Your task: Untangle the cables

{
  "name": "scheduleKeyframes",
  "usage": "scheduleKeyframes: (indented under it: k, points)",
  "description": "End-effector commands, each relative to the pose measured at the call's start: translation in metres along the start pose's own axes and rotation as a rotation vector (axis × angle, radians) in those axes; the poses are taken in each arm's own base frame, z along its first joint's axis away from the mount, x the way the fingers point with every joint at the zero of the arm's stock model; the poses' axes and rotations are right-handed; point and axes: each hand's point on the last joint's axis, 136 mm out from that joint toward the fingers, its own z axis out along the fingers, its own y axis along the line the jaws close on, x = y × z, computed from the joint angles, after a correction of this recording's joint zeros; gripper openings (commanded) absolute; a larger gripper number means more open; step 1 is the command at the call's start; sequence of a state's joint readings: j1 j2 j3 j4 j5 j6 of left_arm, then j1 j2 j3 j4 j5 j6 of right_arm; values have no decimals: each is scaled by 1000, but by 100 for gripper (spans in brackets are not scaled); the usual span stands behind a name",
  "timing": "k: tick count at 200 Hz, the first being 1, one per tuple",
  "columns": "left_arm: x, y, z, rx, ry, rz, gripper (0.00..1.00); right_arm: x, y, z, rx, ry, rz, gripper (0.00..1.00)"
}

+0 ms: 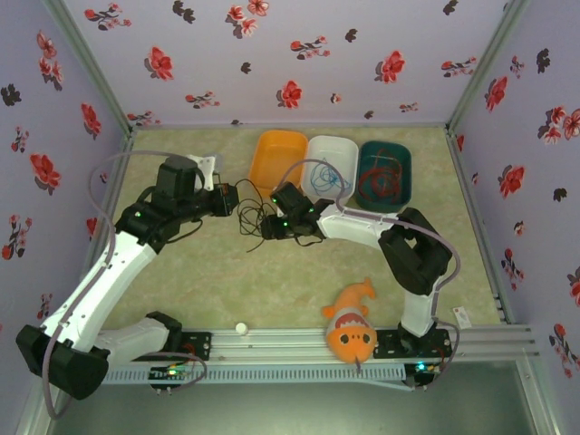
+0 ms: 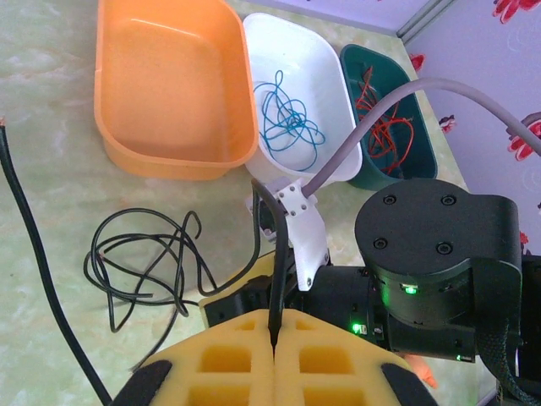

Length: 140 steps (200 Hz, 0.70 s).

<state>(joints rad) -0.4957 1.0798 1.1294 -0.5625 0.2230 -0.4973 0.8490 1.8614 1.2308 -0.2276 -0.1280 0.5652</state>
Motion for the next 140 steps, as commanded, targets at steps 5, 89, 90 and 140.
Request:
scheduleKeyframes:
  k: [5, 89, 90, 140]
  points:
    - [1, -10, -12, 33, 0, 37, 0, -20, 0, 5, 22, -65, -12, 24]
    - [-42, 2, -94, -154, -203, 117, 0, 29, -74, -6, 197, 5, 211, 0]
    - [-42, 3, -94, -158, -206, 117, 0, 31, -75, -6, 200, 9, 214, 0]
    - [-76, 21, -151, -314, -393, 89, 0, 74, -109, -29, 295, 70, 307, 0]
